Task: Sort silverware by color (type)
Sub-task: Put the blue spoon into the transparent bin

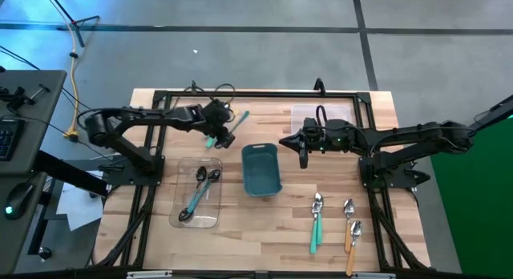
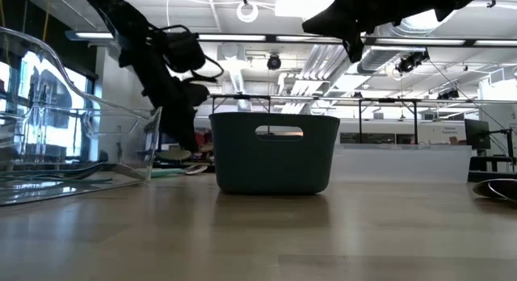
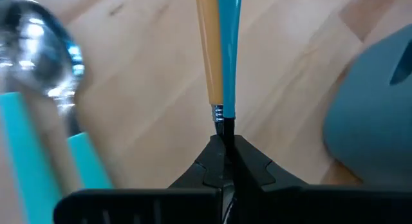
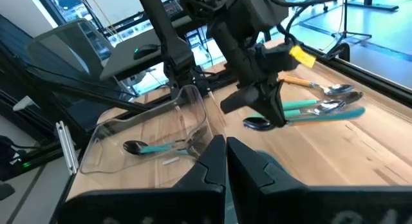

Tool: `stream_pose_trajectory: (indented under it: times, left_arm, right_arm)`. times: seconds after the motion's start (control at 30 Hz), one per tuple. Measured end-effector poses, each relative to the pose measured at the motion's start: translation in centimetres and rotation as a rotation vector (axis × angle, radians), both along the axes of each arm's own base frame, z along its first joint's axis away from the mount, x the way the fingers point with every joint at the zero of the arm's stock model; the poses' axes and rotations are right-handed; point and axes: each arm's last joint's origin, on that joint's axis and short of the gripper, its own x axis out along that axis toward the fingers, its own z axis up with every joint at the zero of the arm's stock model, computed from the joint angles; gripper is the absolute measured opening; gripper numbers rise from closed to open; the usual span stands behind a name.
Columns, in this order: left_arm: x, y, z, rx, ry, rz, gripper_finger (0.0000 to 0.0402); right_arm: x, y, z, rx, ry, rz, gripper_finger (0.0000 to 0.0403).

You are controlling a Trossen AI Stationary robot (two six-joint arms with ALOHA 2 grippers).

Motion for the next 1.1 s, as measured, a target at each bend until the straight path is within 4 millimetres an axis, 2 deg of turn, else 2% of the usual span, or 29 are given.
stream_pose_trajectory:
  times: [0.2,0.5,1.1]
  left_arm:
    - [2.0,0.0,-1.6,-0.011,0.073,0.015,0.0]
    - [3.3,0.6,-3.0,-0.023,0.111,0.036,0.0002]
    - [3.3,0.7,-2.9,-0.012,0.107,0.021,0.0093]
  right_arm:
    - [0.0,0.0,-0.1,0.0,0.013,0.0,0.0]
    - [0.0,0.0,-0.1,0.0,0.013,0.0,0.0]
    - [0.0,0.0,-0.1,0.002,0.013,-0.001,0.0]
